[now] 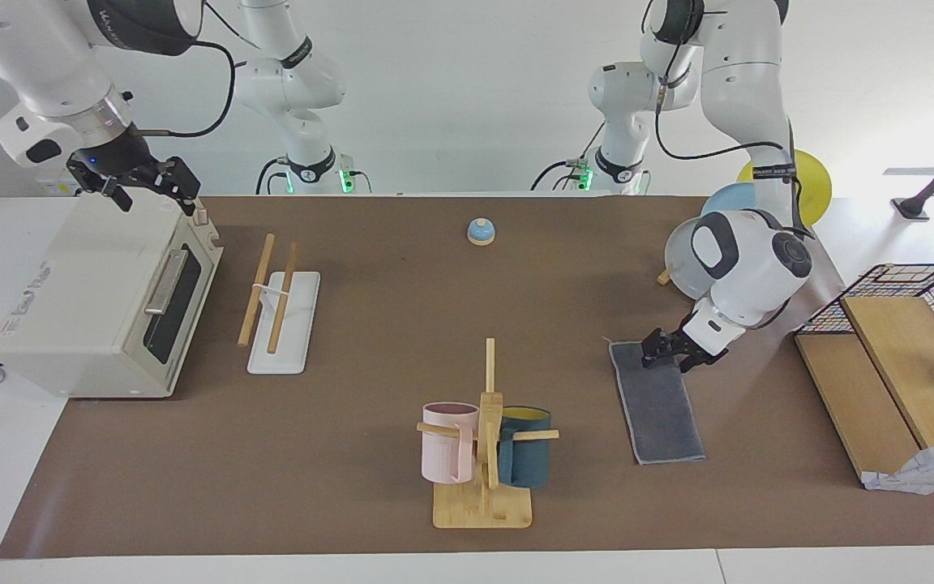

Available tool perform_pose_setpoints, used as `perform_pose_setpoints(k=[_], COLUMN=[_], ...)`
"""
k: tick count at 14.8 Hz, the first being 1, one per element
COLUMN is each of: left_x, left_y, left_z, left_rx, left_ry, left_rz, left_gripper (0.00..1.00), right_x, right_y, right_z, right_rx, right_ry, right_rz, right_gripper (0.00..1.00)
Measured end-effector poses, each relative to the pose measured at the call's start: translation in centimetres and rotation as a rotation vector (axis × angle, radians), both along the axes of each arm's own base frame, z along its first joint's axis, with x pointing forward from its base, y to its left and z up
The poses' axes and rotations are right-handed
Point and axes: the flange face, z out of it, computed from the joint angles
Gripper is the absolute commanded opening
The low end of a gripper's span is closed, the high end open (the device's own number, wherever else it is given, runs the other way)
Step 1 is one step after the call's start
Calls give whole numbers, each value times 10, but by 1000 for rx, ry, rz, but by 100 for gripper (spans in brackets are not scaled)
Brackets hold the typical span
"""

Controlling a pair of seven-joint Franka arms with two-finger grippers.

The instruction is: Fold towel and hang on rack

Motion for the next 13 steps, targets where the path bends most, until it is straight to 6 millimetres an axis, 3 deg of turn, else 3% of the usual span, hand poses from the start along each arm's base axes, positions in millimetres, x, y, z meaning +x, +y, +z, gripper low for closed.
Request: perform_pose_setpoints(k=[3, 9, 12, 13], left_x=[1, 1, 2, 2], left_y=[0, 3, 4, 5], left_z=[-1, 0, 0, 0], left_rx=[-1, -1, -2, -2], left_ry=[-2, -10, -11, -12], left_rz=[-5, -43, -45, -46], left_gripper=[68, 67, 43, 26], right_x=[0, 0, 0, 0], right_y=[0, 0, 0, 0], right_z=[0, 0, 0, 0], right_rx=[0, 0, 0, 0], right_ry=[0, 0, 0, 0], right_rz=[0, 0, 0, 0], right_gripper=[100, 100, 100, 100])
